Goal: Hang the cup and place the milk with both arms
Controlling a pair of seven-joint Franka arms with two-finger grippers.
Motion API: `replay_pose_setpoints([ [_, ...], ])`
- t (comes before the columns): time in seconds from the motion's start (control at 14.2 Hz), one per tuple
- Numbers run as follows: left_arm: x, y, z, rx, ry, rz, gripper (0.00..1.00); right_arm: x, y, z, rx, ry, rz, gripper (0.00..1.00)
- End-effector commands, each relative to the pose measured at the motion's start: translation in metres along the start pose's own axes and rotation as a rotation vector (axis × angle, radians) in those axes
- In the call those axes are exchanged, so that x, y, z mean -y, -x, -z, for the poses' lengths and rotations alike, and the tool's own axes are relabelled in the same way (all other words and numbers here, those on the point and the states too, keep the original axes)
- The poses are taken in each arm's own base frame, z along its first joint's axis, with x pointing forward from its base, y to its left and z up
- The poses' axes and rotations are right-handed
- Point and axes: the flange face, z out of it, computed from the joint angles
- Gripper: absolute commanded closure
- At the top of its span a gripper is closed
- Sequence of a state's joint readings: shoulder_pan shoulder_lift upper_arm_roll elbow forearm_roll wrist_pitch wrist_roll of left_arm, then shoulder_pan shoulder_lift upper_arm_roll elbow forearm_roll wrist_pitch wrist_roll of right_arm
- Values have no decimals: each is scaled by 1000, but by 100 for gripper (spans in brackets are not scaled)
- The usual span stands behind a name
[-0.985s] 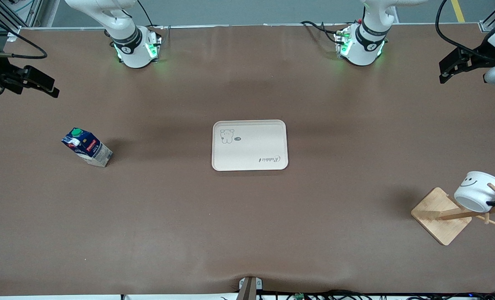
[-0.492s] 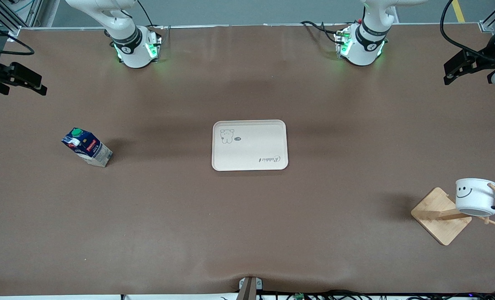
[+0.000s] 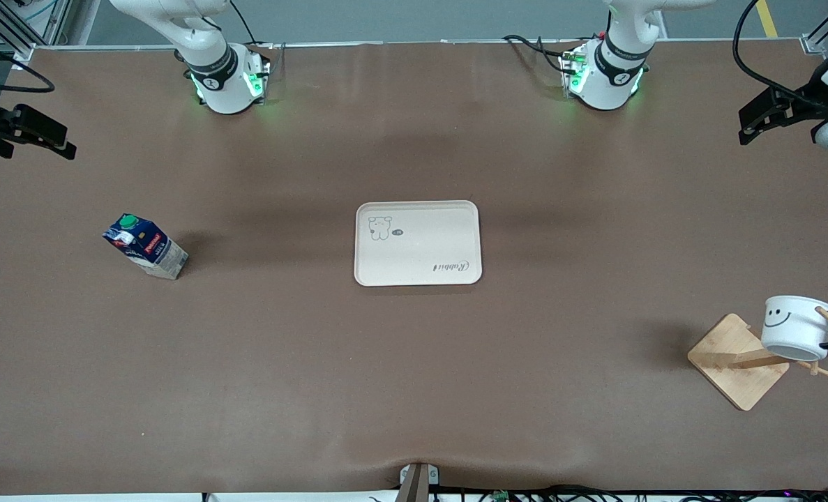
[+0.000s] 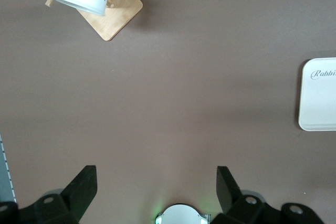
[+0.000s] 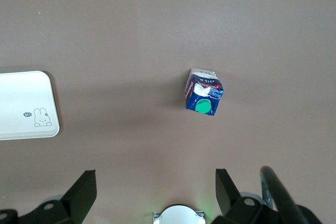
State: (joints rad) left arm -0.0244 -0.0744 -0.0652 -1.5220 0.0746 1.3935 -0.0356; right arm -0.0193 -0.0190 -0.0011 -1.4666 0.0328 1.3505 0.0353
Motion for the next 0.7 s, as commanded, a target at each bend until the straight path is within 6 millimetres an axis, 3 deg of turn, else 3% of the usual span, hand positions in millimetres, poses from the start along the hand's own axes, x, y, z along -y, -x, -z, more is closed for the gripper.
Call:
replay_pose_setpoints([
  [0.0, -5, 2, 1, -16, 17, -24, 0, -4, 9, -1, 5, 8, 5, 0],
  [0.63, 0, -11, -4, -9, 18, -14, 0, -1, 9, -2, 14, 10, 6, 0],
])
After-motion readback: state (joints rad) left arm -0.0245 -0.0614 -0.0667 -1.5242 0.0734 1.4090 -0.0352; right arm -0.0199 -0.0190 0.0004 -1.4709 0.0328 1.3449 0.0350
